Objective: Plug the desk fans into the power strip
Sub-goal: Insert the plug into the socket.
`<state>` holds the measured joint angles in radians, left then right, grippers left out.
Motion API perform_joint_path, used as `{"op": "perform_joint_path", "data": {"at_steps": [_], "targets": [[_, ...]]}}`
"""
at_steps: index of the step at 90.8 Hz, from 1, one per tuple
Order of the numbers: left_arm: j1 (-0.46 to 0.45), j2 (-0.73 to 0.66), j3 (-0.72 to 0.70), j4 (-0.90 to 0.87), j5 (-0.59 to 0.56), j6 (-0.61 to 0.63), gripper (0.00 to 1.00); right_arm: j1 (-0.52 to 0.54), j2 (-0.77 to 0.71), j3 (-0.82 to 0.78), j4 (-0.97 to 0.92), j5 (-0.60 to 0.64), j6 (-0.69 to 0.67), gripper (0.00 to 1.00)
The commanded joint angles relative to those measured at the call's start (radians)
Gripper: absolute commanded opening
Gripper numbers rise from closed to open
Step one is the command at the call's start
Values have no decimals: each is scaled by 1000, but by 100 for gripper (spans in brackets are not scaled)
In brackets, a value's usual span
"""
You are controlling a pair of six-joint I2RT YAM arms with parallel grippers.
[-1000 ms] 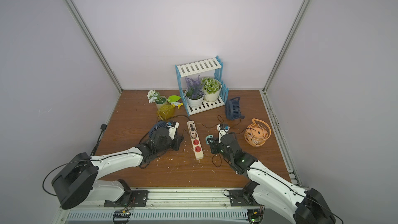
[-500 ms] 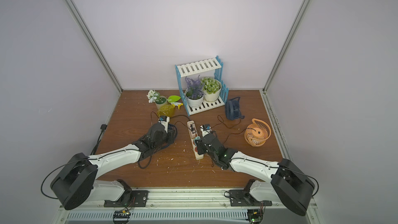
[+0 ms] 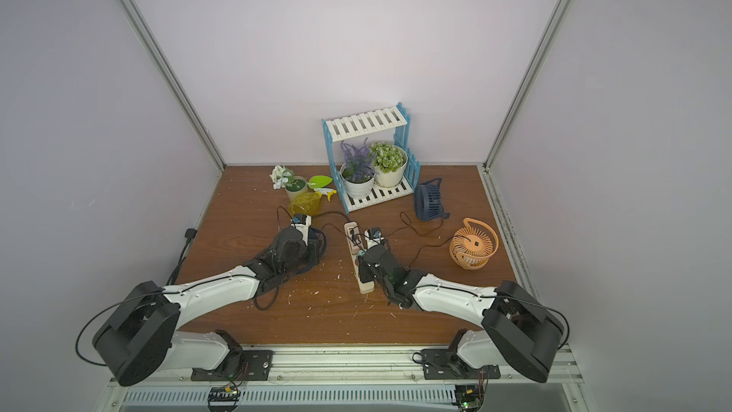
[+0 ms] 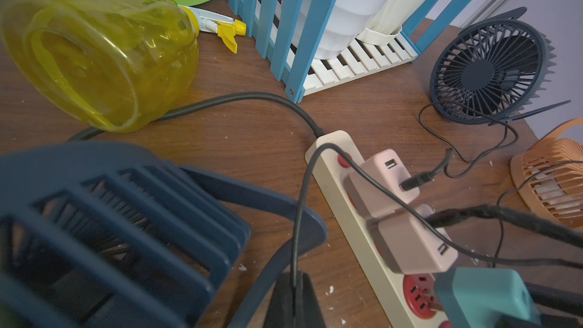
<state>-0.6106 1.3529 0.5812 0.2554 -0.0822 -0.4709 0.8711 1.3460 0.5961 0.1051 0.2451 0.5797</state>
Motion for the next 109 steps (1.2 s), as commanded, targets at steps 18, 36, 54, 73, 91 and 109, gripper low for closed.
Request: {"op": "perform_joint_path", "data": {"at_steps": [18, 36, 54, 73, 91, 109], "targets": [[10, 0, -9, 15, 22, -15, 0, 8, 36, 19, -35, -8, 10, 0], [10, -6, -9, 8, 33, -14, 0, 11, 44, 42, -117, -14, 28, 0], [10, -19, 12, 6, 115, 15, 17, 18, 81, 104, -264, -7, 2, 0], [8, -70, 23, -10, 187, -32, 48, 34, 171, 131, -348, -8, -27, 0], [-52, -105, 3, -11, 219, -121, 50, 35, 235, 150, -440, -30, -56, 0], [-100, -70, -8, 29, 266, -256, 52, 35, 254, 145, -529, -84, -64, 0]]}}
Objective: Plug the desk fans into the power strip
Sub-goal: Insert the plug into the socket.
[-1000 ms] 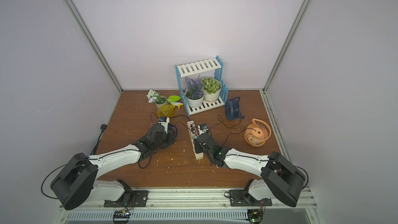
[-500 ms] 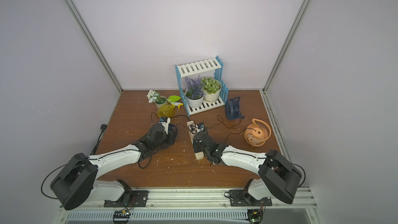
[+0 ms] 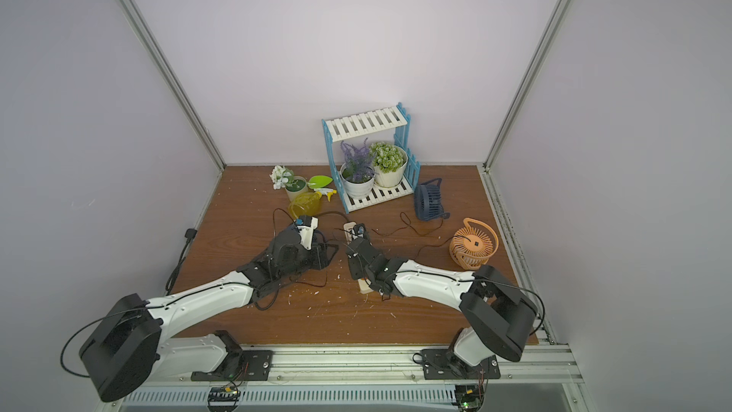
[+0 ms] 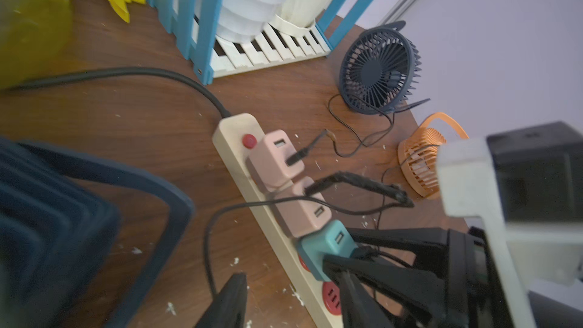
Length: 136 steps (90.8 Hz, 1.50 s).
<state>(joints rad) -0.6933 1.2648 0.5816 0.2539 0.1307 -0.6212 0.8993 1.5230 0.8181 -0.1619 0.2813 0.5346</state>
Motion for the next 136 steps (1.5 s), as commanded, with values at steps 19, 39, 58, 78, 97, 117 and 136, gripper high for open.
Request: {"op": "perform_joint_path", "data": {"at_steps": [19, 39, 58, 78, 97, 117, 136], "targets": [[-20, 74, -24, 84, 84, -177, 51, -28, 137, -46, -308, -140, -62, 0], [-20, 154, -15, 103, 127, -191, 47, -12, 213, -63, -363, -162, -27, 0], [-20, 237, -17, 135, 156, -191, 43, 1, 233, -93, -381, -140, 13, 0], [-19, 267, -18, 146, 161, -171, 43, 71, 239, -118, -403, -169, 83, 0], [-18, 293, -8, 146, 170, -147, 42, 64, 322, -92, -412, -205, 90, 0], [-17, 292, -12, 150, 171, -124, 41, 53, 297, -160, -370, -201, 129, 0], [-16, 262, -50, 149, 177, -112, 41, 77, 245, -217, -385, -215, 172, 0]]}}
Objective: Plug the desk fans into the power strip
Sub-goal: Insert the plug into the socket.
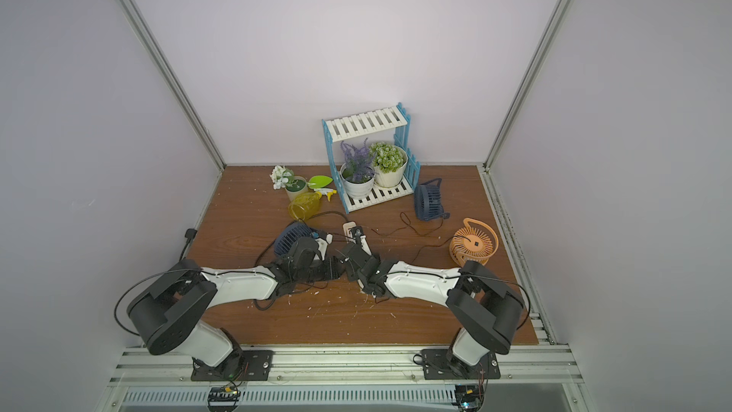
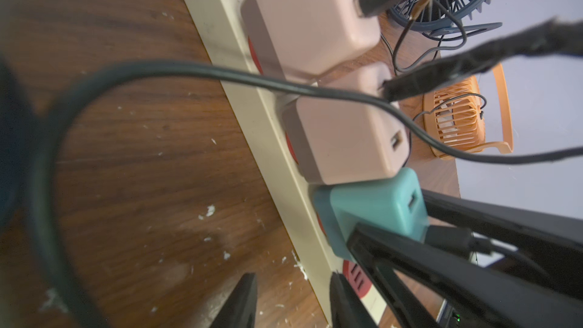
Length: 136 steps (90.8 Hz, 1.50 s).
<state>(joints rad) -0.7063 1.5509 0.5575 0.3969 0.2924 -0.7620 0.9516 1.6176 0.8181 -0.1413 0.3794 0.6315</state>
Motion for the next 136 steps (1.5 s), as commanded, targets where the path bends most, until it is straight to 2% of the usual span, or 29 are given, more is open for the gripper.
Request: {"op": "perform_joint_path", "data": {"at_steps": [1, 5, 13, 22, 29, 36, 44, 53, 60, 73, 88, 102, 106, 113, 116, 123, 127, 136], "targets": [[-2, -24, -27, 5, 15, 29, 41, 25, 148, -218, -401, -305, 78, 0], [0, -24, -29, 5, 17, 30, 41, 23, 164, -189, -416, -271, 66, 0], [1, -27, -28, 6, 25, 31, 41, 18, 286, -75, -504, -253, 6, 0], [2, -49, -38, 6, 14, 34, 41, 45, 278, -165, -428, -328, 75, 0], [6, -65, -49, 6, -3, 39, 41, 47, 231, -222, -367, -322, 119, 0], [12, -72, -48, 6, 4, 39, 41, 34, 299, -188, -376, -319, 92, 0], [18, -90, -52, 2, 12, 40, 41, 37, 363, -216, -347, -374, 101, 0], [21, -103, -53, -17, 3, 62, 41, 23, 296, -279, -285, -377, 148, 0], [26, -99, -51, -21, 7, 73, 41, -5, 310, -248, -309, -375, 108, 0], [35, -94, -50, -26, 16, 73, 41, 6, 283, -225, -340, -346, 101, 0], [41, -90, -50, -27, 16, 70, 41, 6, 215, -140, -443, -288, 57, 0], [43, -99, -50, -34, 10, 68, 41, 12, 118, -36, -455, -247, 34, 0], [44, -103, -49, -41, 9, 69, 41, 12, 89, 11, -468, -216, 27, 10], [44, -114, -47, -55, 2, 71, 42, 12, 52, 108, -502, -168, 0, 36], [44, -119, -43, -65, 0, 73, 42, 12, 43, 151, -512, -157, -16, 44], [45, -135, -33, -93, -7, 82, 42, 11, 19, 231, -528, -145, -42, 60], [45, -148, -28, -111, -16, 91, 43, 12, -6, 259, -528, -144, -51, 65], [45, -187, -17, -143, -34, 110, 44, 12, -97, 257, -513, -131, -52, 81]]}}
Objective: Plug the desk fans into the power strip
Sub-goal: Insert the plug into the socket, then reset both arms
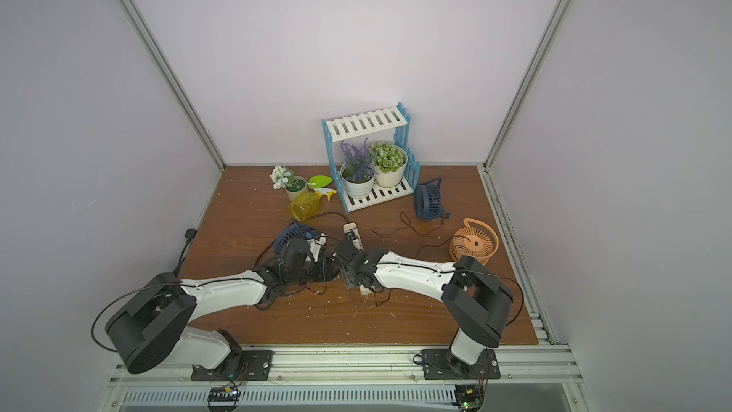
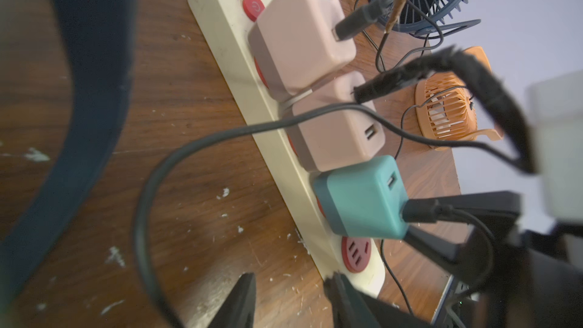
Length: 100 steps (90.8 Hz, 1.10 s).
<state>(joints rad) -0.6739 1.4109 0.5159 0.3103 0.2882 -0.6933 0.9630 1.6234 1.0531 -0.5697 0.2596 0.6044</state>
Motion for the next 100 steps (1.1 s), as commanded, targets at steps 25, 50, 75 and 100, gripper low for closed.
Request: {"op": "perform_joint_path", "data": {"at_steps": [25, 50, 75, 100], "targets": [[11, -227, 124, -247, -109, 225, 54, -10, -464, -122, -47, 137, -103, 99], [70, -344, 284, -489, -499, 371, 82, -413, -654, -306, 192, 37, -289, 99], [406, -394, 195, -474, -591, 346, 92, -854, -662, -491, 376, -109, -389, 99], [603, -363, -96, -66, -642, 381, 99, -1047, -569, -675, 831, -212, -392, 99]]}}
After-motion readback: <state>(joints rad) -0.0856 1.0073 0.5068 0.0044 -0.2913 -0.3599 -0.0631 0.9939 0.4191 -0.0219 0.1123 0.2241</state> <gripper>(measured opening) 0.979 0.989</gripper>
